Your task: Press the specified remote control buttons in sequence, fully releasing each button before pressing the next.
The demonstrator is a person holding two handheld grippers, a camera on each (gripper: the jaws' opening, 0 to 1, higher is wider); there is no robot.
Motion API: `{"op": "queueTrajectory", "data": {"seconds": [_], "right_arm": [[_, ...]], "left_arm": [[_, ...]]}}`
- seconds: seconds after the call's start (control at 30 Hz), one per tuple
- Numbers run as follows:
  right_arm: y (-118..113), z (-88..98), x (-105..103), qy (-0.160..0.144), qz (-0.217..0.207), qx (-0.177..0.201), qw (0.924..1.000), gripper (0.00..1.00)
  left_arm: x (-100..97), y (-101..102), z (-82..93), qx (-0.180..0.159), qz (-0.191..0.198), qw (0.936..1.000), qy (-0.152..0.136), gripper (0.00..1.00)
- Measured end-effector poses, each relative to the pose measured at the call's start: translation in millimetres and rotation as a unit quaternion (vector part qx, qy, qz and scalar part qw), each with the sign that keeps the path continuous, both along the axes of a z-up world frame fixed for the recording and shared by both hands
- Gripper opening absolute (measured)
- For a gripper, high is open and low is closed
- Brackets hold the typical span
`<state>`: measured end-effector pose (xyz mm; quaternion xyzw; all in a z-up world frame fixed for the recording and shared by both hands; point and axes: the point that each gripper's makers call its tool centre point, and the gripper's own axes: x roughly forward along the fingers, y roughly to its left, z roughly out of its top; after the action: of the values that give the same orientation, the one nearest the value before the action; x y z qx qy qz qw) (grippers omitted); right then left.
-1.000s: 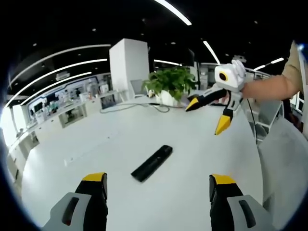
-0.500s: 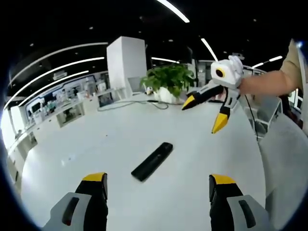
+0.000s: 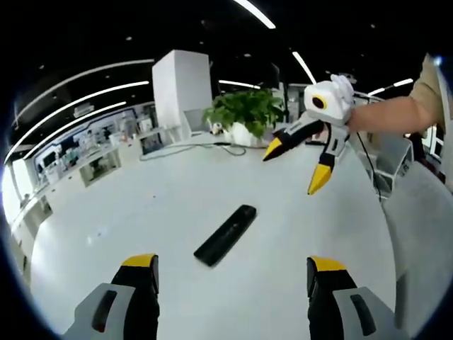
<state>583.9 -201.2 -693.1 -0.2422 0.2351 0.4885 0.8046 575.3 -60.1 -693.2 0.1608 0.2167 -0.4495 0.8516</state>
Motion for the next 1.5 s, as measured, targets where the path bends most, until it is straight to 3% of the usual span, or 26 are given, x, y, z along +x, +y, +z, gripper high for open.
{"op": "queueTrajectory", "data": {"seconds": [0.9, 1.5], "right_arm": [[3.1, -17.0, 9.0, 0.01, 0.034, -0.036, 0.9987, 0.6], [5.1, -26.8, 15.9, 0.02, 0.051, -0.058, 0.9968, 0.53]], "left_arm": [[11.8, -1.8, -11.1, 0.024, -0.021, 0.9995, 0.007, 0.88], [17.9, -3.4, -17.6, 0.047, -0.038, 0.9981, 0.011, 0.87]]}}
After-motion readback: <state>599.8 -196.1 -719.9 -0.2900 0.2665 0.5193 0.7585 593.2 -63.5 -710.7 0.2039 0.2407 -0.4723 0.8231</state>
